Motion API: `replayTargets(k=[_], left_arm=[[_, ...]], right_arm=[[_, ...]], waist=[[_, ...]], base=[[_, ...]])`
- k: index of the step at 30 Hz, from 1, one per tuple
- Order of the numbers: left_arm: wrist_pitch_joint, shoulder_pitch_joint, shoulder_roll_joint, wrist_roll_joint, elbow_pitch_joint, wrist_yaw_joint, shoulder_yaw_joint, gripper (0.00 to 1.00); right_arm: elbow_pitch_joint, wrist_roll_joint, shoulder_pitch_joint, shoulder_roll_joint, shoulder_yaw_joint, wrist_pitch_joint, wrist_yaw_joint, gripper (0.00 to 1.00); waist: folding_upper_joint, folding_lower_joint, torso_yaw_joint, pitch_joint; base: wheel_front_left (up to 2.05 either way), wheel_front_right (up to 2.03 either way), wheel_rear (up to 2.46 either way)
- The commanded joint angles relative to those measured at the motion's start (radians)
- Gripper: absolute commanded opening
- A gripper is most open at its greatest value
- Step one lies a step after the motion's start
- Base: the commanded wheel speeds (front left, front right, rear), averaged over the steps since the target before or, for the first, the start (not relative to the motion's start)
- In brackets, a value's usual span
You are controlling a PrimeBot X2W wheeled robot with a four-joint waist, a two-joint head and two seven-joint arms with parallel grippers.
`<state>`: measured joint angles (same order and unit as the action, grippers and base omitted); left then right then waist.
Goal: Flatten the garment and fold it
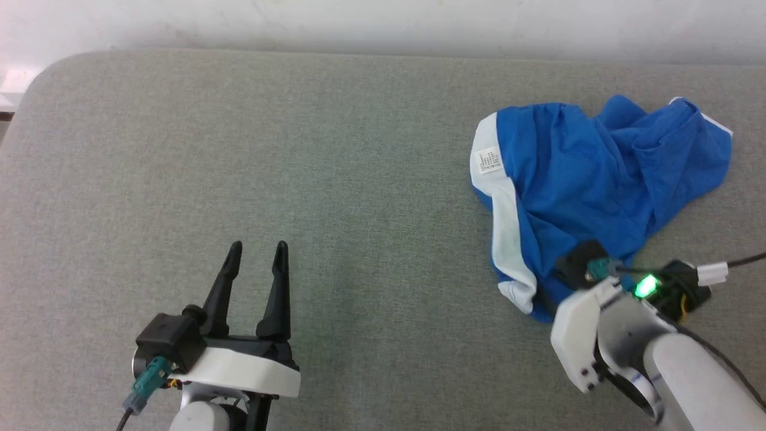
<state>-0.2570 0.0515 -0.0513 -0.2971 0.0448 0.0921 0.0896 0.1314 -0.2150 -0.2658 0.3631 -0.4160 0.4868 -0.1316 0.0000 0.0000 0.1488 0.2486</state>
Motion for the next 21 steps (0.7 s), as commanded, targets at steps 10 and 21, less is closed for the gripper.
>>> replayTargets(k=[10,21], left_arm=[[-0.005,-0.005,0.001,-0.001,0.001,0.001,-0.005,1.0],[-0.005,-0.023,0.001,0.001,-0.001,0.002,0.0,1.0]], right_arm=[[-0.132,-0.115,-0.089,0.016,0.001,-0.075,0.001,0.0],[-0.297,-0.081,0.351,0.159,0.409,0.2,0.001,0.0]], waist=[[0.0,0.0,-0.054,-0.031],[0.0,0.0,-0.079,-0.034]], base=[[0.0,0.0,0.0],[0.0,0.0,0.0]])
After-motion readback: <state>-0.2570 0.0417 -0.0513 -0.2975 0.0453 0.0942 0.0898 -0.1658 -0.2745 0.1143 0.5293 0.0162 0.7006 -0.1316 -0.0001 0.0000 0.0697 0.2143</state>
